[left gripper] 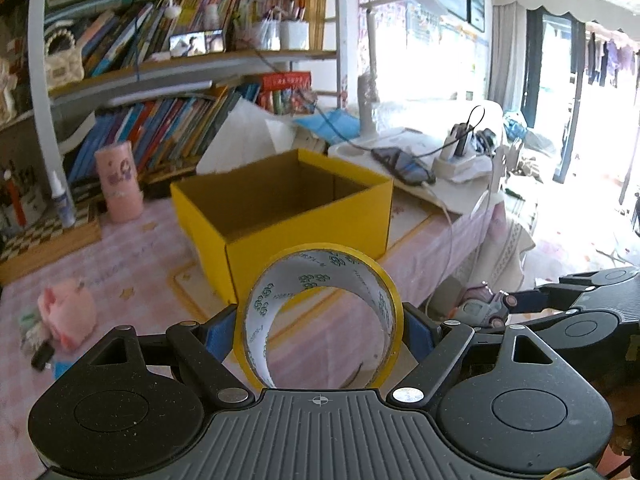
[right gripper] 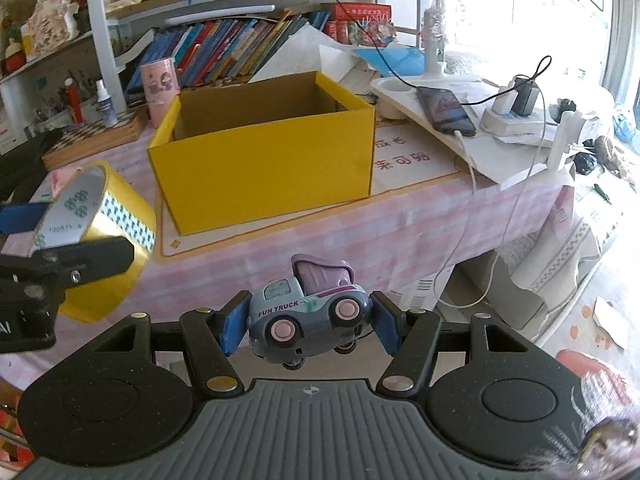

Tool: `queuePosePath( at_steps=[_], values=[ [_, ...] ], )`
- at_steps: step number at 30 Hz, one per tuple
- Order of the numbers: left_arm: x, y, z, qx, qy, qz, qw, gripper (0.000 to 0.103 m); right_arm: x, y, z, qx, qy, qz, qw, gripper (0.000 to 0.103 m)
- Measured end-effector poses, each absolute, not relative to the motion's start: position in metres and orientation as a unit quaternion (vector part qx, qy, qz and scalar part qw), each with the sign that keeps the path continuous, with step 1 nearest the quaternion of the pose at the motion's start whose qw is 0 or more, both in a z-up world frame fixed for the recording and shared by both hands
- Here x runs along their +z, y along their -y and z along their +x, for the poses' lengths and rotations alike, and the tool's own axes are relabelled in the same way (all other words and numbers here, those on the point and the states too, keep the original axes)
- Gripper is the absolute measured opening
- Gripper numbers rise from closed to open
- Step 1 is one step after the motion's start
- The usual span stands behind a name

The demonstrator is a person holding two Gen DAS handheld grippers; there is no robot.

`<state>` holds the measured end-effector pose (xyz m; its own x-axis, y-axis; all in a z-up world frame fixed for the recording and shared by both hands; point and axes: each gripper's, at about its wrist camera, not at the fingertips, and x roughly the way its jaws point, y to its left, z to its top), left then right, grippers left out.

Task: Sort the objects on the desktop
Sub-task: 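Carry the tape roll and toy truck with both tools over the yellow box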

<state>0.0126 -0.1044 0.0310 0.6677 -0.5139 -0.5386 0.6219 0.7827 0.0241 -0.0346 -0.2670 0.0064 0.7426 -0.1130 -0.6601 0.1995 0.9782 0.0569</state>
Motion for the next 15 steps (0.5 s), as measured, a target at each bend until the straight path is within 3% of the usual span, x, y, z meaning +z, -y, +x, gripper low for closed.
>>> queuePosePath(
  at_steps=[15],
  values=[
    [0.067,0.136,0.054,-0.297,-0.174,0.115,0.932,0.084,0.042,0.304,0.018,-0.076,-0.288,0.045,0.953,0.061]
  ],
)
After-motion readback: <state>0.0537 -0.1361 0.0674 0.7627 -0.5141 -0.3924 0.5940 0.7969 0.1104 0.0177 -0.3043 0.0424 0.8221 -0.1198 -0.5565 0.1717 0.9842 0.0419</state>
